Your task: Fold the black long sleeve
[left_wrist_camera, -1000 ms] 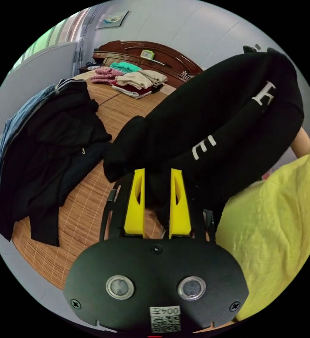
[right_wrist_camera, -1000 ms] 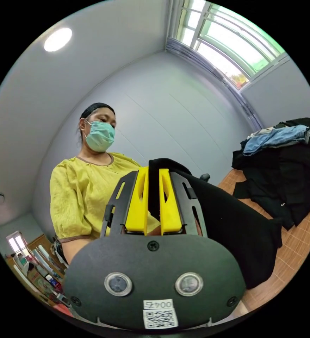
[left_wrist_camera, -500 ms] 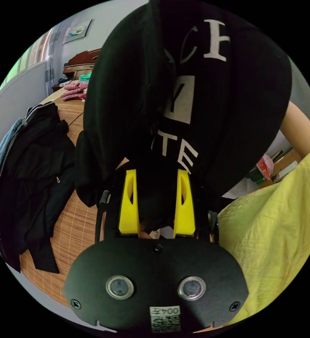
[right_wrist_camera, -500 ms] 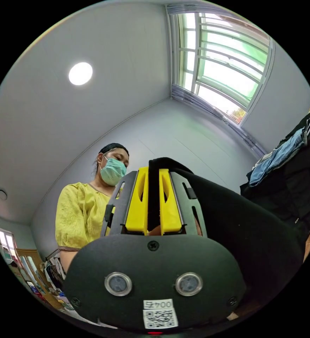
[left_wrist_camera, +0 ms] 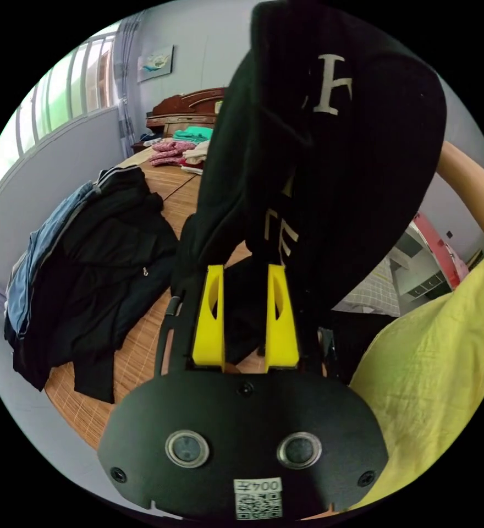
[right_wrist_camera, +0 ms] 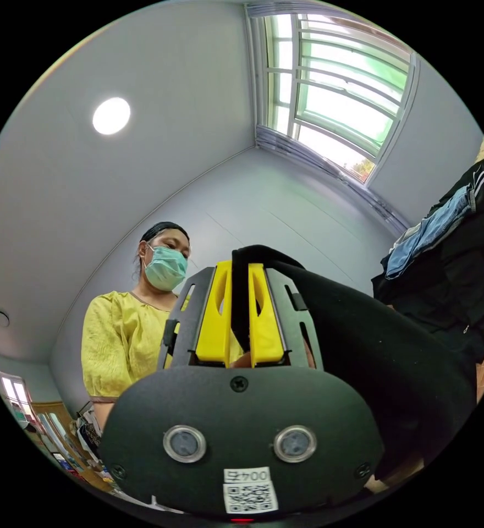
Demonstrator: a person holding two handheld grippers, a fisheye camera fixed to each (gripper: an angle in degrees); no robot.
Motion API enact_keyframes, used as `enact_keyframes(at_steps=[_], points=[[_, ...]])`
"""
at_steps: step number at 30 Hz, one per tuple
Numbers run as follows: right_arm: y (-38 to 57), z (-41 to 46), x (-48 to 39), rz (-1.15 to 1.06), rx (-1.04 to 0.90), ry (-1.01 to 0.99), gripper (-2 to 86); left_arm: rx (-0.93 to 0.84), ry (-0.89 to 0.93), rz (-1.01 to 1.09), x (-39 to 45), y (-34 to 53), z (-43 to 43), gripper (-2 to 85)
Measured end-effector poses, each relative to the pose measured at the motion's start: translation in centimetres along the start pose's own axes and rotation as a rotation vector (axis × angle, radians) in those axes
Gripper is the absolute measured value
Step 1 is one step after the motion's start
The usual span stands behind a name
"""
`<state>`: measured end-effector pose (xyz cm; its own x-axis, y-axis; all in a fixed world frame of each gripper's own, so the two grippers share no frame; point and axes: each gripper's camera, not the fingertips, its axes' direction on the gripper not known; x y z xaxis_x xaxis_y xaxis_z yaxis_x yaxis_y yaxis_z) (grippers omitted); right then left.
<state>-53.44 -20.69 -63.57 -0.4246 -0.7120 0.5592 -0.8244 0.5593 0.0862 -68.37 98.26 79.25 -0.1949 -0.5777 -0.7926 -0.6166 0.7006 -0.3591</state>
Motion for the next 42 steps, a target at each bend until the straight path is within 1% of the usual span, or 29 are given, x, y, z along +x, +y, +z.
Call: enact_keyframes(at_steps=[4, 8, 15, 16, 20, 21, 23, 24, 26, 28, 30, 31, 33, 35, 37, 38, 39, 41, 42], points=[[-1.4, 2.2, 0.2, 0.019, 0.009, -0.008, 5.1, -0.031, -0.017, -0.064, -1.6, 2.0, -0.1, 13.5], [-3.4, 5.0, 0.1, 0.03, -0.001, -0.009, 5.2, -0.072, -0.082, -0.041, -1.4, 3.0, 0.8, 15.5], [-6.5, 9.4, -0.6, 0.044, -0.02, 0.005, 5.1, -0.064, -0.066, -0.078, -3.1, 4.9, 0.7, 16.5], [-7.0, 10.1, -0.7, 0.046, -0.02, 0.006, 5.1, -0.055, -0.056, -0.085, -3.5, 4.9, 0.5, 15.9], [-8.7, 12.3, -1.7, 0.052, -0.018, 0.049, 5.1, -0.053, -0.056, -0.064, -4.1, 4.4, -0.1, 4.1], [-9.0, 12.4, -2.0, 0.054, -0.016, 0.066, 5.1, -0.058, -0.046, -0.068, -4.3, 4.3, -0.3, 2.9], [-10.3, 12.4, -3.7, 0.055, 0.003, 0.157, 5.1, -0.067, 0.03, -0.119, -6.0, 4.5, -1.4, 0.7], [-10.6, 12.2, -4.2, 0.055, 0.012, 0.184, 5.1, -0.052, 0.049, -0.15, -6.7, 4.7, -2.0, 0.6], [-11.8, 10.9, -6.7, 0.052, 0.06, 0.295, 5.1, 0.049, 0.165, -0.295, -9.9, 5.6, -5.9, 0.0], [-12.7, 9.6, -8.6, 0.05, 0.098, 0.37, 5.1, 0.131, 0.198, -0.358, -11.7, 5.7, -9.6, -0.2], [-13.9, 8.5, -10.5, 0.043, 0.121, 0.427, 5.1, 0.199, 0.176, -0.363, -12.2, 4.7, -13.6, -0.2], [-14.9, 8.1, -11.5, 0.039, 0.113, 0.463, 5.1, 0.241, 0.134, -0.346, -12.0, 3.7, -16.3, -0.3], [-16.8, 8.0, -12.9, 0.033, 0.092, 0.522, 5.1, 0.302, 0.08, -0.323, -11.2, 2.0, -20.2, -0.3], [-19.6, 7.8, -14.5, 0.013, 0.07, 0.58, 5.0, 0.4, 0.017, -0.297, -9.1, -0.1, -24.7, -0.3], [-21.6, 7.3, -15.5, -0.001, 0.076, 0.589, 5.0, 0.477, -0.005, -0.3, -7.4, -1.2, -27.6, -0.3], [-22.9, 6.6, -16.4, -0.037, 0.12, 0.555, 5.0, 0.521, -0.019, -0.311, -6.3, -1.8, -29.2, -0.4], [-23.6, 6.1, -16.8, -0.041, 0.142, 0.538, 5.0, 0.536, -0.031, -0.315, -5.6, -2.1, -30.0, -0.4], [-26.9, 5.4, -17.8, -0.051, 0.121, 0.599, 5.0, 0.57, -0.089, -0.299, -2.5, -3.5, -32.1, -0.4], [-27.6, 5.2, -17.8, -0.051, 0.113, 0.594, 5.0, 0.572, -0.111, -0.291, -1.5, -3.9, -32.4, -0.4]])
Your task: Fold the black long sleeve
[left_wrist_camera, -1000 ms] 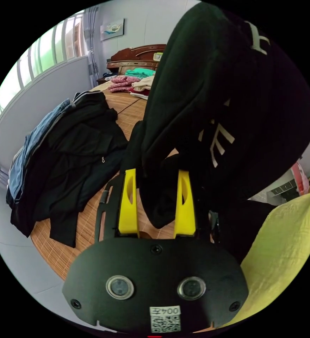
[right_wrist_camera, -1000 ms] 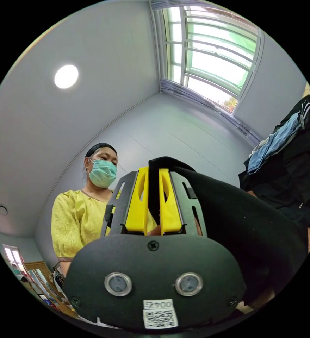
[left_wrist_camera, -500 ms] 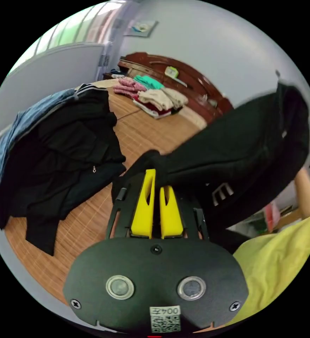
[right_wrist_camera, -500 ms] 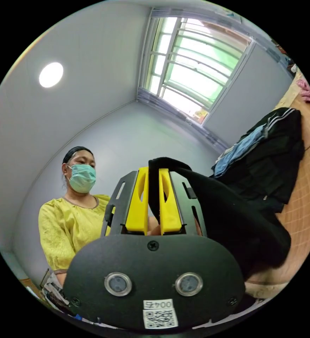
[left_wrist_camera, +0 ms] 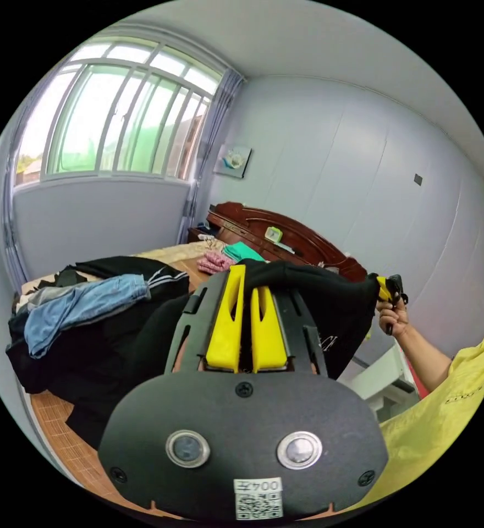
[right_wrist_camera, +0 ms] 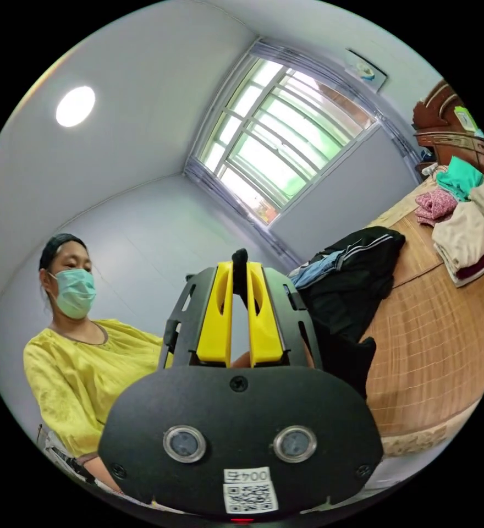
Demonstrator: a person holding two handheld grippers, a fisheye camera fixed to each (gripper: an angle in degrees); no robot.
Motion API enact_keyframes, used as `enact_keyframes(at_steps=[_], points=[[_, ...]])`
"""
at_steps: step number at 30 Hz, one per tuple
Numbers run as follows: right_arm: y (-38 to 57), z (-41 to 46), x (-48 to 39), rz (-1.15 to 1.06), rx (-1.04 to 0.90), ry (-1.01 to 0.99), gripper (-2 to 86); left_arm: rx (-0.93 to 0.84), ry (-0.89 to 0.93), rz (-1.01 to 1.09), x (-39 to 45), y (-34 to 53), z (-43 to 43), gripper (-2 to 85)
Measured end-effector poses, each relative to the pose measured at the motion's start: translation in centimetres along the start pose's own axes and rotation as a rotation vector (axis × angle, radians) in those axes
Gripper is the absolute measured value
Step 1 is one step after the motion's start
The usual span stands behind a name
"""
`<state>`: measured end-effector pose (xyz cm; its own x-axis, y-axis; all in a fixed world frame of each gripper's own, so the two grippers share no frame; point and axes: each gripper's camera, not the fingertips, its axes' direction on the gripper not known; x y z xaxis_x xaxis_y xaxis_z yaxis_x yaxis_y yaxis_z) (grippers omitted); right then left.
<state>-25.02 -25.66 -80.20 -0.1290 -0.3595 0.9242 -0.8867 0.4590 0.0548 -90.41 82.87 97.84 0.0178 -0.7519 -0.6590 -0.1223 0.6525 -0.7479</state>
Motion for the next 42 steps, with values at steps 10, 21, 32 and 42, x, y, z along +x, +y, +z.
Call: enact_keyframes(at_steps=[10, 21, 32, 42], points=[[-10.9, -0.8, 2.0, 0.003, -0.131, 0.028, 5.0, -0.007, -0.243, -0.119, 10.1, 1.7, -2.2, -0.3], [-19.6, -4.4, -6.6, -0.097, -0.003, -0.004, 5.0, 0.057, -0.268, 0.021, 20.4, -3.3, -7.8, -0.3], [-28.8, -7.7, -21.4, -0.303, 0.009, 0.136, 4.9, 0.137, -0.186, 0.07, 27.0, -7.8, -13.4, -0.4], [-34.0, -15.7, -20.8, -0.318, 0.004, -0.107, 4.9, 0.204, -0.24, 0.051, 38.3, -8.0, -13.6, -0.3]])
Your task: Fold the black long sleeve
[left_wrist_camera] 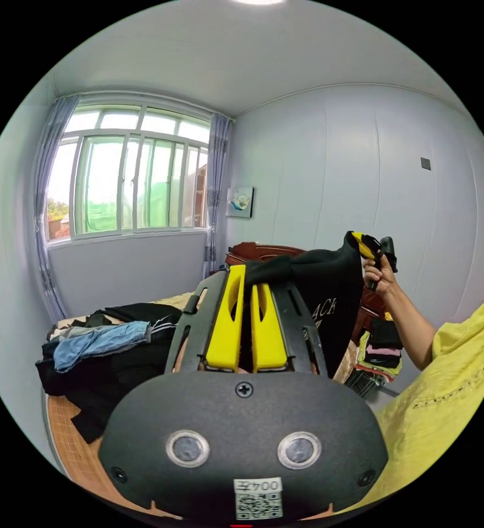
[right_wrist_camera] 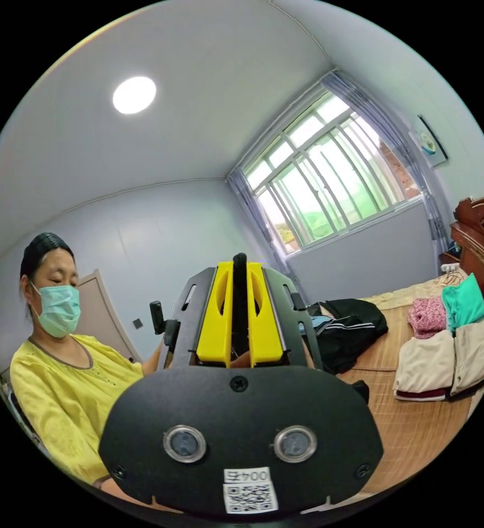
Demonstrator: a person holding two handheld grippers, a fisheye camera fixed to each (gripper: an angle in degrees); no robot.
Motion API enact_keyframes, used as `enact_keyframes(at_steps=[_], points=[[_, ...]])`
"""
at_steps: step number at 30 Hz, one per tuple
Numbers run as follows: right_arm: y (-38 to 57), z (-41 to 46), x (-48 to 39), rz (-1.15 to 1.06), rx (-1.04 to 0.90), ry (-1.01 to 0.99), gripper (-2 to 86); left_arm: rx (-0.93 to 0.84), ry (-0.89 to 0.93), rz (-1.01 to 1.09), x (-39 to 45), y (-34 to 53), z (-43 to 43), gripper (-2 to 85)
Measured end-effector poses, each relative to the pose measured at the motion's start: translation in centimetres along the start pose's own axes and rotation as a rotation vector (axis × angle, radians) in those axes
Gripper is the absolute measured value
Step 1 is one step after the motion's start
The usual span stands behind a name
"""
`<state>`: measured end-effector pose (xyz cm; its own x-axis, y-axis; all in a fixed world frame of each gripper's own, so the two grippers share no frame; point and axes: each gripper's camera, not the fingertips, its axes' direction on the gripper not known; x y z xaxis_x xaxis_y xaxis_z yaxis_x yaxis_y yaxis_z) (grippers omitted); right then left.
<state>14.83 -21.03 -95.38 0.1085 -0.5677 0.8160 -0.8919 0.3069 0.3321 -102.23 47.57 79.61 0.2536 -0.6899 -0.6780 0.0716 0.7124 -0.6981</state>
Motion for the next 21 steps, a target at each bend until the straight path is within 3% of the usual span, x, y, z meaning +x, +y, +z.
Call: enact_keyframes(at_steps=[14, 21], points=[[-2.3, -12.2, -1.3, -0.067, -0.143, -0.365, 4.8, 0.015, -0.11, -0.267, 17.6, 2.9, -3.2, -0.2], [-6.7, -14.9, -1.5, -0.192, -0.134, -0.284, 4.7, 0.009, -0.094, -0.183, 21.8, -5.1, -0.8, -0.2]])
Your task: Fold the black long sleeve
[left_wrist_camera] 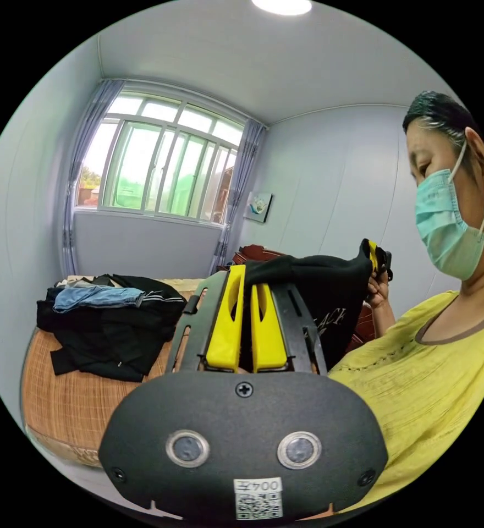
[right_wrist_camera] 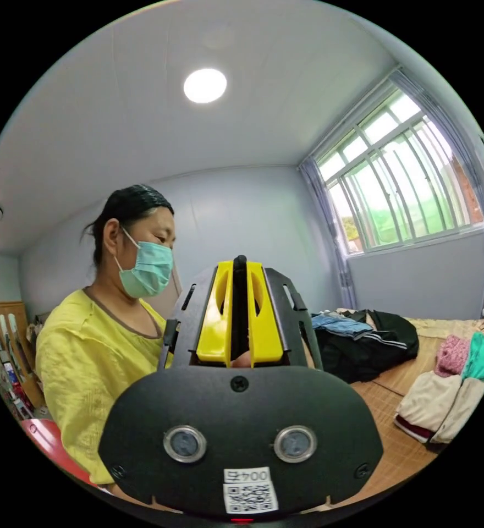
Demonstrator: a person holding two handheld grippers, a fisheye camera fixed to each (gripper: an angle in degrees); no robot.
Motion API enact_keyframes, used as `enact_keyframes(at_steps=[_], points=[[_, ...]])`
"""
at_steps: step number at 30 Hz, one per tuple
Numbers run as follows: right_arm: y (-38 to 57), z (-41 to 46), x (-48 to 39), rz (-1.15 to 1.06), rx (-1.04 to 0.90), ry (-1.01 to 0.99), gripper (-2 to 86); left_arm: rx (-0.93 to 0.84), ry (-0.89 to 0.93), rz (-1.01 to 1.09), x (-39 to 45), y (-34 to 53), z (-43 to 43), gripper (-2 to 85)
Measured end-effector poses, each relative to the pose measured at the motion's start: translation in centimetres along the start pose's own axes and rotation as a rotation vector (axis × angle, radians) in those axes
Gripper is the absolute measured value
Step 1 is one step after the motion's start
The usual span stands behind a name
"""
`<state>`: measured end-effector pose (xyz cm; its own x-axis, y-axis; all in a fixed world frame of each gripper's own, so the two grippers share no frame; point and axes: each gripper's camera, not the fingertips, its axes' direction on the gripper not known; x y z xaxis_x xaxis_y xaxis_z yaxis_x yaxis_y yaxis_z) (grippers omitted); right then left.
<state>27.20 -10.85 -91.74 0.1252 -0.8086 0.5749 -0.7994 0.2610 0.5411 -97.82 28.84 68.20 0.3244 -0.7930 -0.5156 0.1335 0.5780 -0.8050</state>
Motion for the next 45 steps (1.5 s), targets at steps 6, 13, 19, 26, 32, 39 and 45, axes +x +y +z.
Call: enact_keyframes(at_steps=[6, 13, 19, 26, 32, 39, 45], points=[[2.1, 3.0, 13.5, 0.201, -0.15, 0.209, 4.8, -0.11, 0.001, -0.054, -2.1, -2.2, 10.8, -0.3], [10.0, 10.1, 35.1, 0.432, -0.333, 0.388, 5.1, -0.294, -0.148, -0.112, -10.7, -1.6, 31.0, -0.2], [19.5, 16.3, 55.2, 0.662, -0.517, 0.534, 3.5, -0.593, -0.271, -0.269, -20.9, 2.5, 52.8, -0.1], [29.4, 13.9, 64.1, 0.811, -0.428, 0.512, 2.5, -0.821, -0.179, -0.476, -26.1, 9.9, 66.2, 1.3], [46.0, 9.2, 60.2, 0.954, -0.704, 0.537, 5.3, -0.937, -0.182, -0.354, -22.0, 16.7, 66.6, 2.6], [65.8, 5.0, 54.1, 1.174, -1.054, 0.651, 6.5, -1.155, -0.069, -0.401, -14.1, 30.5, 63.4, 6.9], [72.6, 4.1, 54.4, 1.08, -1.307, 0.833, 6.0, -1.255, -0.013, -0.351, -8.5, 35.9, 63.6, 11.4]])
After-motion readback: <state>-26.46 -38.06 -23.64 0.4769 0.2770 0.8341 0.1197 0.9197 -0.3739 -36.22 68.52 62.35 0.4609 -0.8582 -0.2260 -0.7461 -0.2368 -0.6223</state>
